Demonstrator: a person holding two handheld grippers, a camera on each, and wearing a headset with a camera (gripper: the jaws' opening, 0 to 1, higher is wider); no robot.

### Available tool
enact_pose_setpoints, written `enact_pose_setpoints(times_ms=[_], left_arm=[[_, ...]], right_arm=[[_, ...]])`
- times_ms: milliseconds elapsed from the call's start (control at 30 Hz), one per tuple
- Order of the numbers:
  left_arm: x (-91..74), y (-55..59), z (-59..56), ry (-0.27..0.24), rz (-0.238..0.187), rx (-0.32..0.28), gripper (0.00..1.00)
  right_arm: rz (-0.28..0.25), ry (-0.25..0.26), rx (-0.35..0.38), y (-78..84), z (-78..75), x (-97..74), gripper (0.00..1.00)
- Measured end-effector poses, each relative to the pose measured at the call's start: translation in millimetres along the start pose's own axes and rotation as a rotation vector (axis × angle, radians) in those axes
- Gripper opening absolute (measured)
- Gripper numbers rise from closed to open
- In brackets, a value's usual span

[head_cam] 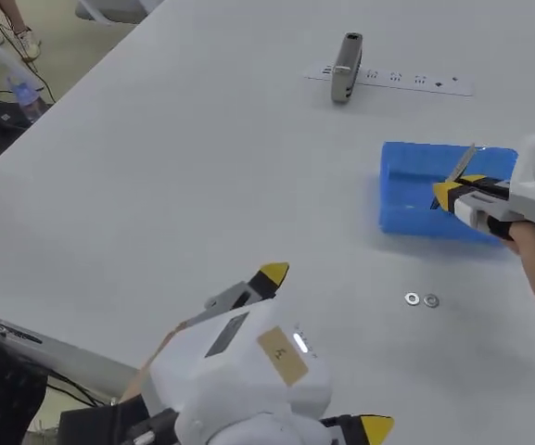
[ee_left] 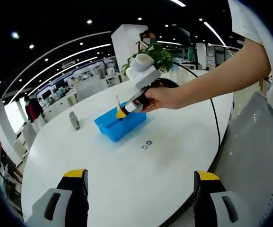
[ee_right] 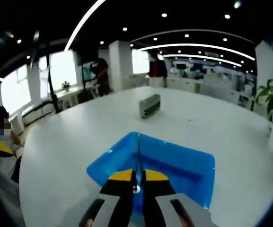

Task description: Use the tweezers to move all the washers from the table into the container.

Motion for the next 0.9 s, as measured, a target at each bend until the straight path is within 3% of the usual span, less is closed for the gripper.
enact_pose_setpoints(times_ms=[167, 333, 433, 533, 733, 900], left_arm=[[0.1, 0.1, 0.3, 0.0, -0.001, -0.005, 0.95], [0.6, 0.4, -0.1, 0.001, 0.0, -0.002, 0.95], [0.6, 0.1, 0.0, 0.0, -0.003, -0.002, 0.95], [1.0, 0.5, 0.6, -0.003, 0.0, -0.002, 0.95], [1.1, 0.7, 0.7, -0.005, 0.001, 0.001, 0.94], [1.2, 0.6, -0.1, -0.001, 0.001, 0.003, 0.95]], right_arm=[[-0.001, 0.009, -0.111, -1.1, 5.7, 1.6, 0.02], [-0.004, 0.016, -0.078, 0.4, 1.8, -0.2, 0.03], [0.002, 0.006, -0.018, 0.7, 0.0, 0.5, 0.03], [0.007, 0.015, -0.014, -2.4, 0.0, -2.5, 0.04], [-0.044, 0.024, -0.046, -19.0, 0.1, -17.9, 0.04], [-0.099, 0.009, -0.048, -38.1, 10.4, -40.2, 0.04]])
Point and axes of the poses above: the centre of the closed fingertips' face, and the gripper's own axes: x roughly forward along the fingers, z roughly to its left, y roughly out of its underside, the point moved 4 cm from there along -x, roughly backward along the fingers, and after that the axes turned 11 degrees about -x, right-handed, at the moved point
